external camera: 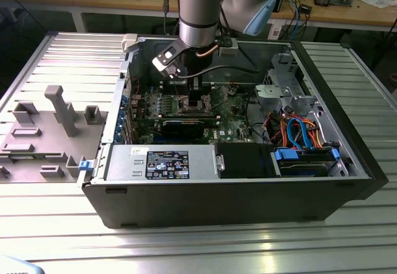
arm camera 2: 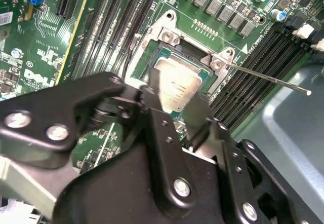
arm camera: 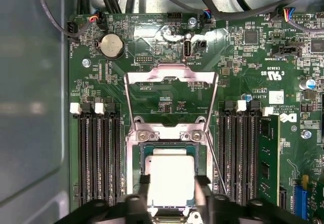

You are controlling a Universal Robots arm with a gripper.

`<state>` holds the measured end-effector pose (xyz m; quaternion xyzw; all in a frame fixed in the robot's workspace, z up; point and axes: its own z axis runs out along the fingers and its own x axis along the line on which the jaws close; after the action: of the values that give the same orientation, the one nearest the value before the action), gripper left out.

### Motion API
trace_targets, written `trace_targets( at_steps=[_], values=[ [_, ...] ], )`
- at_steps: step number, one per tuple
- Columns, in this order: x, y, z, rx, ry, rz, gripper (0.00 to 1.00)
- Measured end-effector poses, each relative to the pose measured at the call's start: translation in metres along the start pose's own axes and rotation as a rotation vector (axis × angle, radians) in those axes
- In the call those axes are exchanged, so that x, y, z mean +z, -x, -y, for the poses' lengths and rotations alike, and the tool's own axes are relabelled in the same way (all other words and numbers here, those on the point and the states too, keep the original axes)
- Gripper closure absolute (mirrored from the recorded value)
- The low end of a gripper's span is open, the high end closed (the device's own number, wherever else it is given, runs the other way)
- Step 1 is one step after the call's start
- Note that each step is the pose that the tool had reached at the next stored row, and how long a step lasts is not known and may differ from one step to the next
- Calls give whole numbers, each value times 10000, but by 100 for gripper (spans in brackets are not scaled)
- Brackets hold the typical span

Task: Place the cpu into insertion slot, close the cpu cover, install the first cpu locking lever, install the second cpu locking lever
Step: 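Place the cpu into insertion slot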

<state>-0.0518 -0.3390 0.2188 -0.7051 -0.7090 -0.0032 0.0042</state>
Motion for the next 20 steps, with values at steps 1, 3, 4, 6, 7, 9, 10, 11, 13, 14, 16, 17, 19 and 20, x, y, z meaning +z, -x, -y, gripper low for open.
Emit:
trace_targets(
  at_steps=[1,3,4,6,7,9,10,11,13,14,16,17,19,20],
  values=[
    [0,0,0,-10,0,-1,58],
    [-2,0,0,-25,-2,2,71],
    [-2,0,0,-33,-2,2,71],
    [-2,1,-4,-50,-3,2,89],
    [-3,1,-10,-62,-5,3,89],
    [-7,0,-20,-72,-7,-3,89],
    [-19,1,-27,-76,-6,-5,89],
    [-30,0,-30,-76,-6,-6,89],
    [-66,0,-32,-74,-6,-6,89],
    [-95,-1,-33,-76,-6,-6,89],
    [-152,-1,-33,-76,-6,-7,89],
    [-179,-1,-33,-76,-7,-6,89],
    [-258,-2,-34,-77,-7,-2,89],
    [-281,-2,-34,-76,-6,-3,89]
  ],
)
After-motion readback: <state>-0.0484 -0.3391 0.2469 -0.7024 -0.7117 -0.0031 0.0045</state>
